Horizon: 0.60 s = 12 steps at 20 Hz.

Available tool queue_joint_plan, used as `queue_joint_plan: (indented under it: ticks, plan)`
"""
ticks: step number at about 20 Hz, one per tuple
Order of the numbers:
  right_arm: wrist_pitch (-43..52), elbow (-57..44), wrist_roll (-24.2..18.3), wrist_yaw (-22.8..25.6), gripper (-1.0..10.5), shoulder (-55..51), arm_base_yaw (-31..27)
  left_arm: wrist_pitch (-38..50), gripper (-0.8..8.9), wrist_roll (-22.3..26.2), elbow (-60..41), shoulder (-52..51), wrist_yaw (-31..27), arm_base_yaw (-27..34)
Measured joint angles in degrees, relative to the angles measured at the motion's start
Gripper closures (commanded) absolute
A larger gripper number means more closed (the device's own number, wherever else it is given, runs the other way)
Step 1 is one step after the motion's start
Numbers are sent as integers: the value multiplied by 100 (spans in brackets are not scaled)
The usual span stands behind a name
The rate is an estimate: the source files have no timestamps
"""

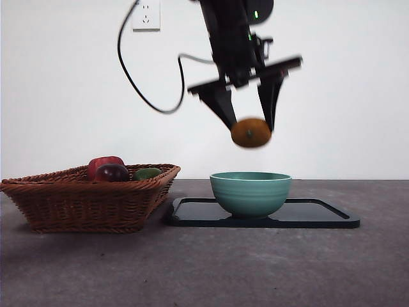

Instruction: Pick up the wifruite, put it on the bowl, pick up the plate, put it on desk

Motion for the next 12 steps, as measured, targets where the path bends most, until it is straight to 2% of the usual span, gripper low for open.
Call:
queue_joint_plan:
  ticks: [3,8,12]
  plan:
    - [-2,0,0,0,376,0,2,-286,599,0,841,4,0,0]
    - [-2,0,0,2,376,0,2,-313,599,0,852,-184,2,0]
    - [-2,0,0,0,376,0,0,-321,600,4,647,-837,2,-9]
